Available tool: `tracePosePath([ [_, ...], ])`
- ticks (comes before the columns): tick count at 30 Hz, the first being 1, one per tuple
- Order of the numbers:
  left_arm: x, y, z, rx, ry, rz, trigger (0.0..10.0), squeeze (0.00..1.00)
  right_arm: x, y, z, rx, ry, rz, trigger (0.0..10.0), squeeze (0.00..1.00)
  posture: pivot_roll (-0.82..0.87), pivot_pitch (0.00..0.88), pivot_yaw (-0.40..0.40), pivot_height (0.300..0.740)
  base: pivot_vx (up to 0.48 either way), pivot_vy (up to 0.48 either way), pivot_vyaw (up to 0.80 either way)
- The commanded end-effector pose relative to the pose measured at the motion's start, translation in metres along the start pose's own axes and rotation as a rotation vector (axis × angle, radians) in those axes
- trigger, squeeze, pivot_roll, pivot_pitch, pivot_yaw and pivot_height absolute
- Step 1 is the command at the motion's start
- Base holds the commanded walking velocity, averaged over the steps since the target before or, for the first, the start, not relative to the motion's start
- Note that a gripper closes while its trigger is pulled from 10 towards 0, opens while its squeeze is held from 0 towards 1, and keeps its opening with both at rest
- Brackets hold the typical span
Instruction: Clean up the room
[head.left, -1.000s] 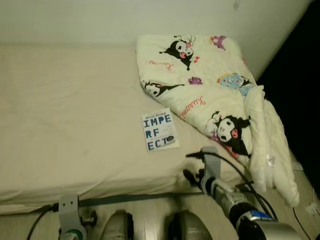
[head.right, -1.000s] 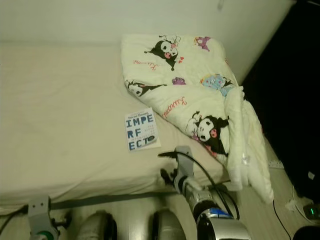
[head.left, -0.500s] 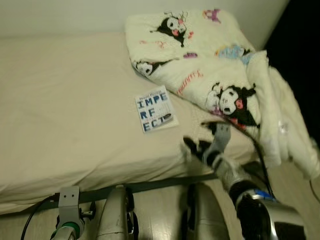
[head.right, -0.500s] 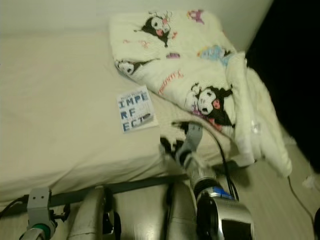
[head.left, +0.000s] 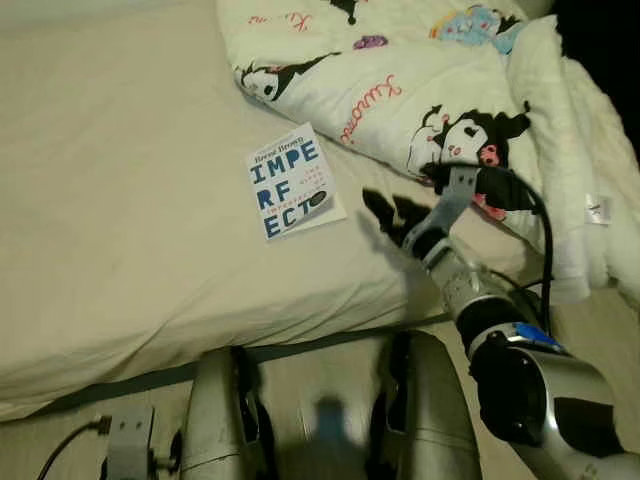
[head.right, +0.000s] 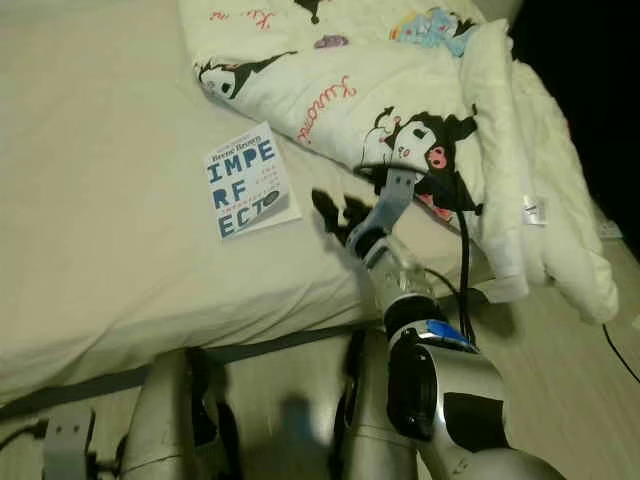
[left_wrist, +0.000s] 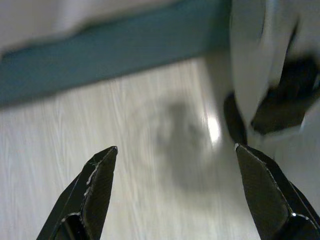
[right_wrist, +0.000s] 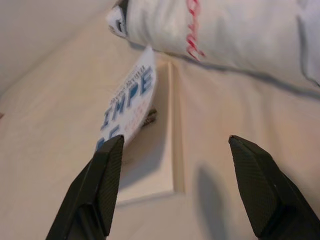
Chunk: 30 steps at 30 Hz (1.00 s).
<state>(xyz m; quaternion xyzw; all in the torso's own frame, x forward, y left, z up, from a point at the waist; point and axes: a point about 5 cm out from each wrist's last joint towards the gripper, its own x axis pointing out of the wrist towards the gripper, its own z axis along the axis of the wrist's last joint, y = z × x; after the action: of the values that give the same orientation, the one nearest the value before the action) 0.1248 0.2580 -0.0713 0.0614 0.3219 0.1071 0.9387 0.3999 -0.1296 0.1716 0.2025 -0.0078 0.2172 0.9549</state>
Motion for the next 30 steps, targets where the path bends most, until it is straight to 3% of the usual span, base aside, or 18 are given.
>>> tracePosePath([
  [1,-0.007,0.005,-0.01,0.021,0.025,-0.003,10.0,0.0,0.001,0.004,-0.007,0.004,0.02,0.012,10.0,0.0,0.07,0.356,0.104,0.508,0.0,0.0,0.0],
  [3,-0.014,0.007,-0.017,0.028,0.028,-0.01,10.0,0.0,0.012,0.012,0.02,0.005,-0.062,0.031,10.0,0.0,0.08,0.389,0.108,0.498,0.0,0.0,0.0],
  [6,-0.02,0.007,-0.022,0.034,0.031,-0.015,10.0,0.0,0.017,0.015,0.039,0.0,-0.115,0.028,10.0,0.0,0.09,0.406,0.113,0.488,0.0,0.0,0.0],
  [10,-0.027,0.006,-0.028,0.043,0.028,-0.028,10.0,0.0,0.018,0.014,0.047,-0.062,-0.124,-0.003,10.0,0.0,0.09,0.436,0.125,0.483,0.0,0.0,0.0],
  [13,-0.031,0.006,-0.03,0.044,0.024,-0.032,10.0,0.0,0.018,0.015,0.049,-0.056,-0.135,0.007,10.0,0.0,0.1,0.446,0.126,0.483,0.0,0.0,0.0],
  [17,-0.036,0.014,-0.027,0.011,-0.025,0.006,10.0,0.0,0.024,0.032,0.052,-0.027,-0.162,0.141,10.0,0.0,0.11,0.482,0.132,0.483,0.0,0.0,0.0],
  [23,-0.035,0.015,-0.018,0.01,-0.079,0.005,10.0,0.0,0.028,0.043,0.059,-0.035,-0.188,0.219,10.0,0.0,0.13,0.5,0.136,0.483,0.0,0.0,0.0],
  [26,-0.036,0.01,-0.014,0.009,-0.113,-0.008,10.0,0.0,0.03,0.044,0.082,-0.034,-0.269,0.203,10.0,0.0,0.13,0.512,0.134,0.483,0.0,0.0,0.0],
  [30,-0.038,0.008,-0.015,0.009,-0.109,-0.016,10.0,0.0,0.03,0.043,0.09,-0.03,-0.302,0.191,10.0,0.0,0.12,0.517,0.131,0.483,0.0,0.0,0.0],
])
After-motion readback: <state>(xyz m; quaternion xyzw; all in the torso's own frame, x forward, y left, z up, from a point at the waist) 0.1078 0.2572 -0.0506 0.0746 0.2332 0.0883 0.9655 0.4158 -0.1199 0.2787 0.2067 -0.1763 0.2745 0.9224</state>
